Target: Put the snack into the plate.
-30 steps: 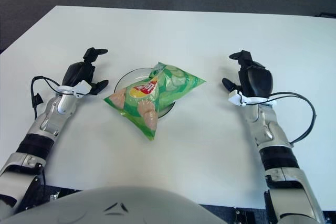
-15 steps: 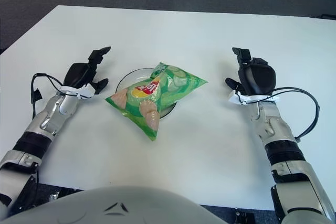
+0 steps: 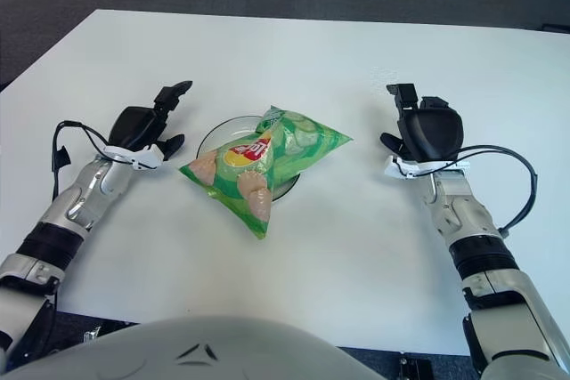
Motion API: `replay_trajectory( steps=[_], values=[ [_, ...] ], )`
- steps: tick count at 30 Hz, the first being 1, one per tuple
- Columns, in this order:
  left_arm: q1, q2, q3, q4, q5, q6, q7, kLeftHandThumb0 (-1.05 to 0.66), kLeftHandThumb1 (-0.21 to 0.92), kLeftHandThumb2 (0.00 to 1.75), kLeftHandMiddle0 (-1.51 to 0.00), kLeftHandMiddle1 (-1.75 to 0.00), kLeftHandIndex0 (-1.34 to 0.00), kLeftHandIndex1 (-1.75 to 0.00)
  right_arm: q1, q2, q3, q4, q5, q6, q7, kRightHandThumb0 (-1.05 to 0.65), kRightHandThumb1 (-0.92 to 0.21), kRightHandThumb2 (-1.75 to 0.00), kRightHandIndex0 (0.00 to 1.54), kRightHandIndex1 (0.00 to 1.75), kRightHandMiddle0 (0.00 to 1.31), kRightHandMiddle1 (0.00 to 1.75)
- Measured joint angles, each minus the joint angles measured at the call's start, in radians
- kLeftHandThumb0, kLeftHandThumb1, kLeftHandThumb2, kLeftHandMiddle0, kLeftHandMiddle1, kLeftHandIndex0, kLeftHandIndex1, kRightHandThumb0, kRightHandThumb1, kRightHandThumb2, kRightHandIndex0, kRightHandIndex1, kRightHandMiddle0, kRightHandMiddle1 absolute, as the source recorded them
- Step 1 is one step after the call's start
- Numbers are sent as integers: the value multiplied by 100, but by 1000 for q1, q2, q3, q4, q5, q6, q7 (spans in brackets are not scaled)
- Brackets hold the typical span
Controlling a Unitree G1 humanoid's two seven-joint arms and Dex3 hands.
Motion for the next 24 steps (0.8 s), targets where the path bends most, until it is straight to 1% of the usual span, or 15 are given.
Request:
replay_trajectory(
  steps=[2, 5, 7, 14, 18, 20, 24],
  values=[
    [0, 2, -2, -2, 0, 0, -2, -14, 31, 144, -118, -175, 0, -71, 0, -3, 5, -6, 0, 11, 12, 59, -5, -164, 83, 175, 0, 117],
    [0, 4, -6, -5, 0, 0, -3, -14, 31, 145, -119, -175, 0, -78, 0, -8, 10, -13, 0, 23, 27, 59, -5, -165, 84, 175, 0, 119],
    [0, 6, -8, -7, 0, -2, -3, -15, 31, 145, -120, -175, 0, -87, 1, -10, 12, -16, 0, 31, 34, 60, -5, -165, 84, 175, 1, 120],
    [-2, 30, -25, -5, 4, -42, 2, -16, 31, 146, -124, -175, 0, -103, 8, -15, 11, -42, 1, 60, 73, 60, -4, -166, 84, 175, 2, 122],
    [-4, 37, -31, -2, 6, -52, 9, -16, 30, 147, -125, -175, 0, -110, 11, -19, 11, -50, 1, 68, 80, 60, -4, -166, 84, 175, 2, 122],
    [-7, 39, -36, 3, 8, -57, 18, -17, 29, 148, -124, -175, 0, -117, 13, -20, 11, -52, 2, 68, 80, 60, -4, -166, 84, 175, 3, 122],
    [-14, 45, -45, 10, 12, -66, 26, -18, 28, 149, -124, -175, 0, -122, 15, -21, 11, -54, 4, 68, 80, 60, -4, -166, 85, 175, 3, 122]
  ],
)
